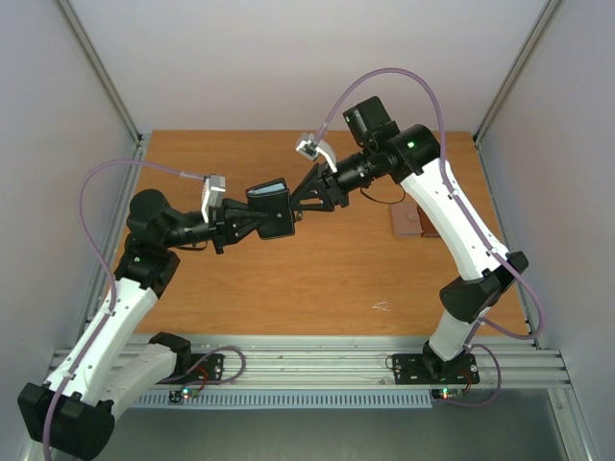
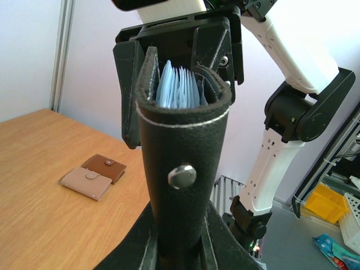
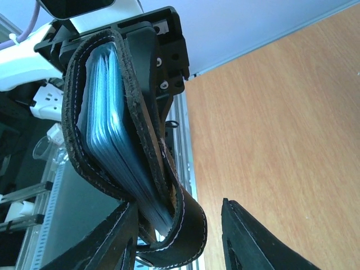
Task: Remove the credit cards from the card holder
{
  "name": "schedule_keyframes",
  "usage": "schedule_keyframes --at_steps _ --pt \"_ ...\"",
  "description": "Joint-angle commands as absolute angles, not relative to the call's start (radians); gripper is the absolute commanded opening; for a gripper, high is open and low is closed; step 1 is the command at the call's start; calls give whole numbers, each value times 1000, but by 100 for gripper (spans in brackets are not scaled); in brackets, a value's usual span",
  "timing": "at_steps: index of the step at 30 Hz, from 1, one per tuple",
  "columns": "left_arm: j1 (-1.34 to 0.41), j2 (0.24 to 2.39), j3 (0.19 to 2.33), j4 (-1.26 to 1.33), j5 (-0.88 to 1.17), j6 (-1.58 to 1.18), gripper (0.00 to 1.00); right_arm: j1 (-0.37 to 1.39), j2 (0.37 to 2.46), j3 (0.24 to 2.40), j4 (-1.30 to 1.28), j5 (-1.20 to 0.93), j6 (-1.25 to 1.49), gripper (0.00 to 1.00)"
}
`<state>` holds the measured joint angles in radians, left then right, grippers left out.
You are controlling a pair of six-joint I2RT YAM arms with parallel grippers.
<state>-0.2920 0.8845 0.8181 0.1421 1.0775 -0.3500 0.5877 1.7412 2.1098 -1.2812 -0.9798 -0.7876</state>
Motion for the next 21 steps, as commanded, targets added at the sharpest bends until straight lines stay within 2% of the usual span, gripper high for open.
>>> schedule_keyframes --at_steps 1,7,11,16,21 --pt "-302 864 834 211 1094 -341 0 585 1747 2118 -1276 -933 -799 42" --pt "-302 857 831 210 1094 -341 0 563 1762 2145 -1290 -912 -794 43" --pt "-301 858 831 209 1092 -341 0 566 1767 2163 -1293 -1027 -763 47" --pt "-303 863 829 207 1088 -341 0 633 1769 2162 -1312 -1042 -778 52" --pt "-305 860 827 202 1085 -339 0 661 1790 2176 -1333 -1060 -786 52"
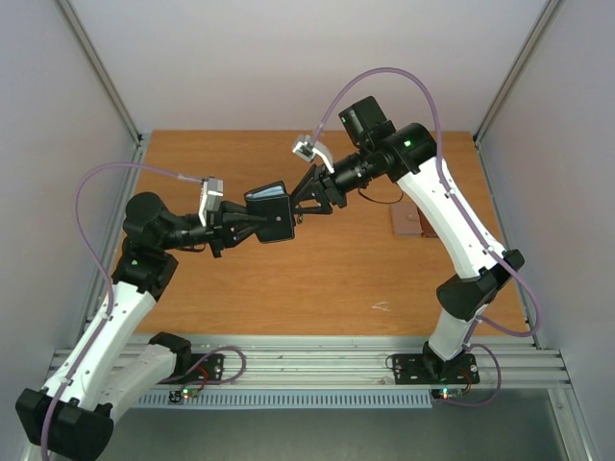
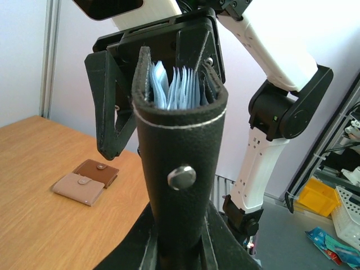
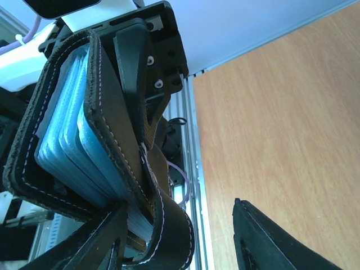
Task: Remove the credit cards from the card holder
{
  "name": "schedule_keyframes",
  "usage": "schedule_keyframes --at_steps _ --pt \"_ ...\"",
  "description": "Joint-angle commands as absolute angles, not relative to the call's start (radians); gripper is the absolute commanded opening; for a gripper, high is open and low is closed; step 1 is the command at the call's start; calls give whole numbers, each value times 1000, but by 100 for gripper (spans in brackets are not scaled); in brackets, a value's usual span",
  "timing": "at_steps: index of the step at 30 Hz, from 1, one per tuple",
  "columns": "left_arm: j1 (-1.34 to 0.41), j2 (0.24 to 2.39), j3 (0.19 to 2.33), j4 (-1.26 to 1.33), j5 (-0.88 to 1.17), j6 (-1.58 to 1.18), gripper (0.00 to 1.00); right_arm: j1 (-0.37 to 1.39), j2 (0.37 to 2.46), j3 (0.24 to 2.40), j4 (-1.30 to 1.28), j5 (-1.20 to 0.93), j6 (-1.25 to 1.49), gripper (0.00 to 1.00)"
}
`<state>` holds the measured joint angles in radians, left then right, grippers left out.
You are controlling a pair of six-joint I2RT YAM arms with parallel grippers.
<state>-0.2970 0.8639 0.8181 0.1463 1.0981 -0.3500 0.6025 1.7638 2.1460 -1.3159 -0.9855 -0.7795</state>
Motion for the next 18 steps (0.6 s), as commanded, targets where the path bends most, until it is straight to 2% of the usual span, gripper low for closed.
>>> schedule_keyframes --at_steps 1,6,12,16,18 --pt "-304 860 826 202 1084 -339 0 662 1789 2177 -1328 -1070 -782 52" --pt "-305 860 820 207 1067 -352 0 669 1786 2176 -1291 -1110 -755 39" --pt "-305 863 805 247 1008 -430 0 669 1774 2173 -1317 -1217 -789 52" --pt "-305 865 807 241 1030 -422 0 676 1756 2169 -1336 -1200 -787 52" --pt "-306 867 806 235 1038 -410 0 687 1751 2165 -1327 -1168 -778 49"
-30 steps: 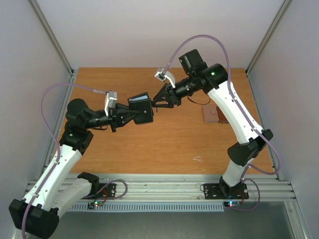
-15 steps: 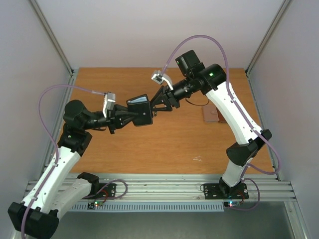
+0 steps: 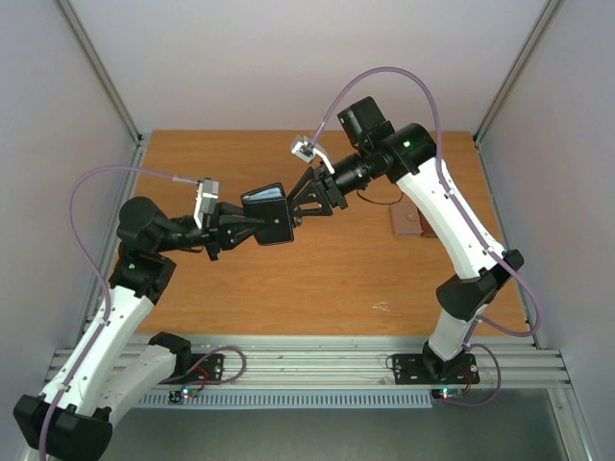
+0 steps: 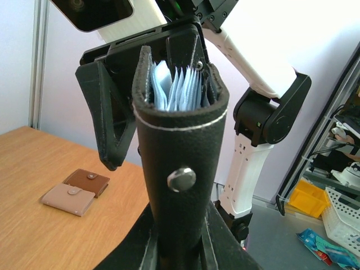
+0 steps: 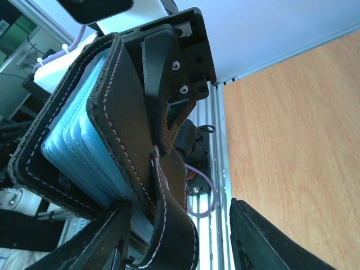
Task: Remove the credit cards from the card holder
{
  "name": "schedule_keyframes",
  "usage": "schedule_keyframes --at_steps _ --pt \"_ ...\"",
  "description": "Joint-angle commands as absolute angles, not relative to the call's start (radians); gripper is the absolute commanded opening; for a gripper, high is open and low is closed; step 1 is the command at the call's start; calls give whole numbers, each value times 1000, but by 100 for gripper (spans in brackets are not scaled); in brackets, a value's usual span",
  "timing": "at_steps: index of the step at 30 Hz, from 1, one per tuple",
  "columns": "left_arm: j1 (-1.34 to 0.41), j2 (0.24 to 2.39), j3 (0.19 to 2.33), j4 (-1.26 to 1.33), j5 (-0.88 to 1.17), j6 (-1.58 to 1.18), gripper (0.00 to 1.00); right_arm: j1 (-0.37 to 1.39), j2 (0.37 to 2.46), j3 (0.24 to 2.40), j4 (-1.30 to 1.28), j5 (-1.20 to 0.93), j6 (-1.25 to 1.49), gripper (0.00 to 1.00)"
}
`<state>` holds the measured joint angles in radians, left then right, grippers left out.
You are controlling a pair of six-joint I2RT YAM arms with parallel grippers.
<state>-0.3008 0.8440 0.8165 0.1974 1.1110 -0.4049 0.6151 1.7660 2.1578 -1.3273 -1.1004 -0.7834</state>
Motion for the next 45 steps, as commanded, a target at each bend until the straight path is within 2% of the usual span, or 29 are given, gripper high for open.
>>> schedule_keyframes --at_steps 1,3,8,11,12,17,19,22,24,25,26,28,30,32,37,40,42,45 --pt "-305 868 803 236 1040 -411 0 694 1751 2164 -1319 -1167 -772 48" --pt "-305 870 801 234 1038 -415 0 703 1751 2166 -1307 -1170 -768 47" --pt "-304 866 800 234 1035 -424 0 707 1733 2169 -1305 -1237 -783 55" --pt "-306 870 799 243 1035 -430 0 706 1726 2166 -1315 -1218 -786 55" --pt "-306 872 800 246 1036 -433 0 709 1724 2166 -1315 -1200 -781 52" --pt "-306 879 810 242 1047 -431 0 733 1695 2127 -1219 -1104 -724 22" --pt "-304 878 809 239 1043 -435 0 732 1681 2096 -1167 -1103 -701 12" --pt "-305 876 806 238 1027 -450 0 732 1659 2058 -1110 -1102 -684 2" --pt "-305 875 804 235 1012 -458 0 730 1651 2036 -1089 -1092 -667 1" --pt "-305 874 802 227 991 -461 3 727 1649 2026 -1076 -1079 -652 1" --pt "-306 872 800 214 956 -467 16 722 1646 2018 -1061 -1058 -634 1" --pt "-305 867 794 172 854 -485 48 705 1631 1977 -998 -1005 -563 1" --pt "-305 865 783 141 754 -494 70 679 1608 1922 -905 -929 -444 1" --pt "-305 864 774 105 683 -482 96 667 1596 1895 -849 -823 -354 1" --pt "-306 869 763 21 481 -460 99 684 1605 1928 -899 -378 -142 1" --pt "-306 873 762 10 465 -432 99 754 1628 1992 -1002 -84 -120 1" --pt "-306 880 762 13 482 -427 99 812 1657 2034 -1032 38 -143 1" --pt "-307 889 756 21 493 -444 99 832 1672 2027 -970 -74 -162 1"
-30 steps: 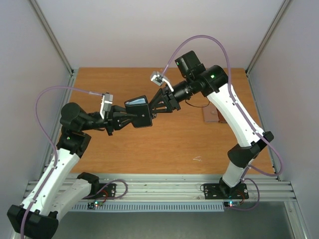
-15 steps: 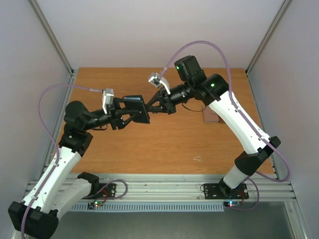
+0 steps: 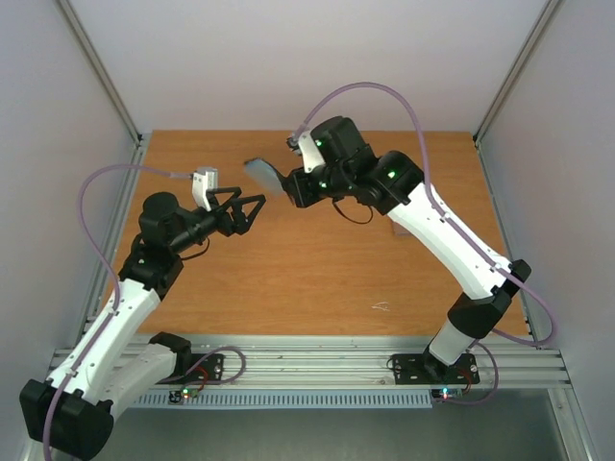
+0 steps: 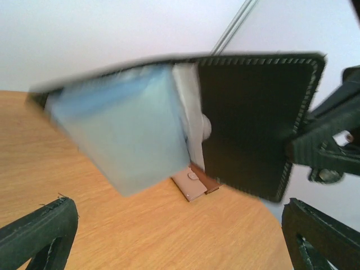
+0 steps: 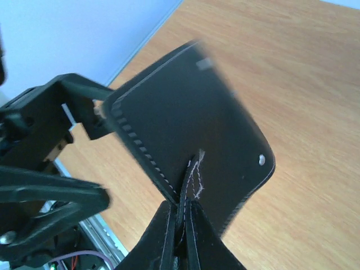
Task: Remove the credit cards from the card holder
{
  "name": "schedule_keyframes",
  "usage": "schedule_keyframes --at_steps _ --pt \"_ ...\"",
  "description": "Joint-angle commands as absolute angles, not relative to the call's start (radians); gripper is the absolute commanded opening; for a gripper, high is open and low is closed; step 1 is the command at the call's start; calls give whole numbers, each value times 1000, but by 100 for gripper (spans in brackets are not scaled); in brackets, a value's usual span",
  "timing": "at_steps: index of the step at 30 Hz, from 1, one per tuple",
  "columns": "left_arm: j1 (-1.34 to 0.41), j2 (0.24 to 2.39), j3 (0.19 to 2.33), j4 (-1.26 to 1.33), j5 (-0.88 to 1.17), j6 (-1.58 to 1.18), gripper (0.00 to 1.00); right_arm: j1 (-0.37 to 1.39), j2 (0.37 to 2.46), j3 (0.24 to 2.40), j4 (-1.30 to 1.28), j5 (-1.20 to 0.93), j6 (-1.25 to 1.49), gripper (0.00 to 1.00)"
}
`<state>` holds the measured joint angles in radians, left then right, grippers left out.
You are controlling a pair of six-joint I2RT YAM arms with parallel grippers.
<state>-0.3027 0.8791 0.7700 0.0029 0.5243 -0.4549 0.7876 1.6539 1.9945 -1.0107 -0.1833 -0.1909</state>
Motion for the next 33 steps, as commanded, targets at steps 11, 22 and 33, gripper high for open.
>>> schedule_keyframes --at_steps 11,22,33 --pt "-277 814 720 -24 499 -399 99 649 1553 1956 -837 -728 -305 1" --pt "-222 780 694 172 687 -425 99 633 1519 2051 -1011 -1063 -506 1" --pt "-226 803 733 312 1053 -555 99 633 1562 2155 -1232 -1041 -660 1"
